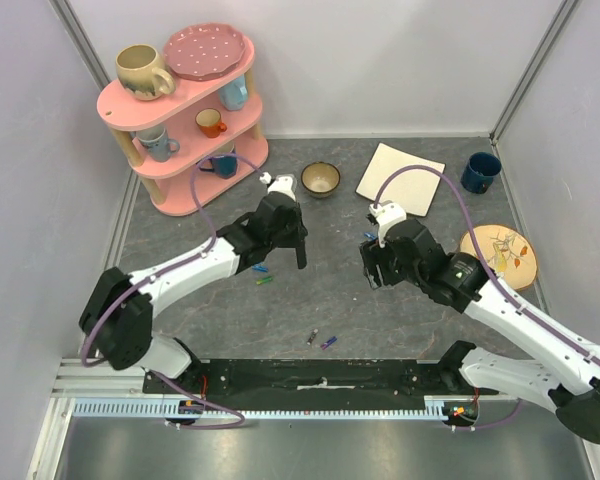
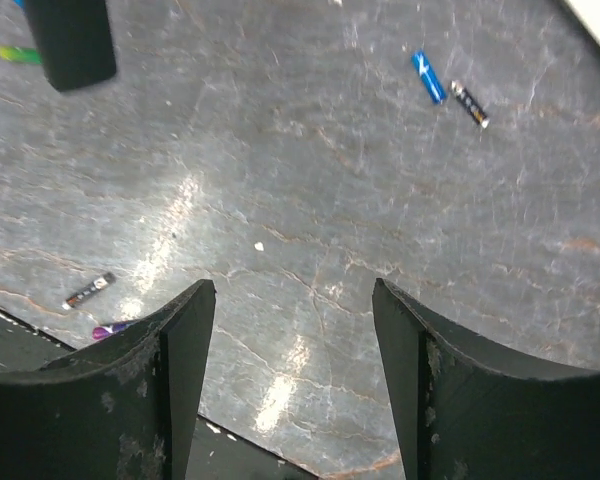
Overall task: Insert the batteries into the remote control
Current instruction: Turn over the remote control at the center of the board.
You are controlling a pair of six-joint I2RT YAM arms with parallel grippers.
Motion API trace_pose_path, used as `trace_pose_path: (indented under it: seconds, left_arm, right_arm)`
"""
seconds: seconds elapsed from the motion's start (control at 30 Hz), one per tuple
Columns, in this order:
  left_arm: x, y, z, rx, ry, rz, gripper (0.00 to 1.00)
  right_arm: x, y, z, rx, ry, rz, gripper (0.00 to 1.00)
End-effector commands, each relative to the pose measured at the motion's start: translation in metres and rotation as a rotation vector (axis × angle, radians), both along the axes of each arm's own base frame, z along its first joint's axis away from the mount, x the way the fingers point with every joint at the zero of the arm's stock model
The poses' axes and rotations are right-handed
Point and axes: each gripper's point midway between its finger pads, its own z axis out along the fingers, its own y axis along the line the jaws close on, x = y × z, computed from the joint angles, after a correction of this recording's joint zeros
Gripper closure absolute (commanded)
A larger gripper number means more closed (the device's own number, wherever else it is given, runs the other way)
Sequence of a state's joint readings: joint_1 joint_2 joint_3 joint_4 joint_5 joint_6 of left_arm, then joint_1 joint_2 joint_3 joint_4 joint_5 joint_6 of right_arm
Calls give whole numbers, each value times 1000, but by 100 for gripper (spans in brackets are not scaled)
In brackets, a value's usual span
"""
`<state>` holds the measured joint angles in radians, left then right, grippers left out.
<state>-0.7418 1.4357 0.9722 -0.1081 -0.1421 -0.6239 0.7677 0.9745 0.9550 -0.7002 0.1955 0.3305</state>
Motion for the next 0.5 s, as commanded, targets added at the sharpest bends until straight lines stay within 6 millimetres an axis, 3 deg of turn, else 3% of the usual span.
trace_pose_path:
  seconds: [0.0, 0.1, 0.13, 0.2, 0.47]
  left_arm:
    - [5, 66, -51, 529, 72, 28, 98]
    - [16, 72, -70, 678, 126, 18, 98]
    - [23, 68, -68, 701, 126, 9, 98]
    - [25, 73, -87, 790, 175, -6, 98]
    - [49, 85, -102, 1044, 159, -6, 96]
  right_arm:
    - [13, 0, 5, 61, -64, -74, 28]
    - [16, -9, 0, 37, -73, -124, 28]
    - [16, -10, 1, 36, -75, -129, 28]
    - [14, -10, 0, 41, -71, -128, 28]
    - [13, -13, -6, 33, -72, -128, 28]
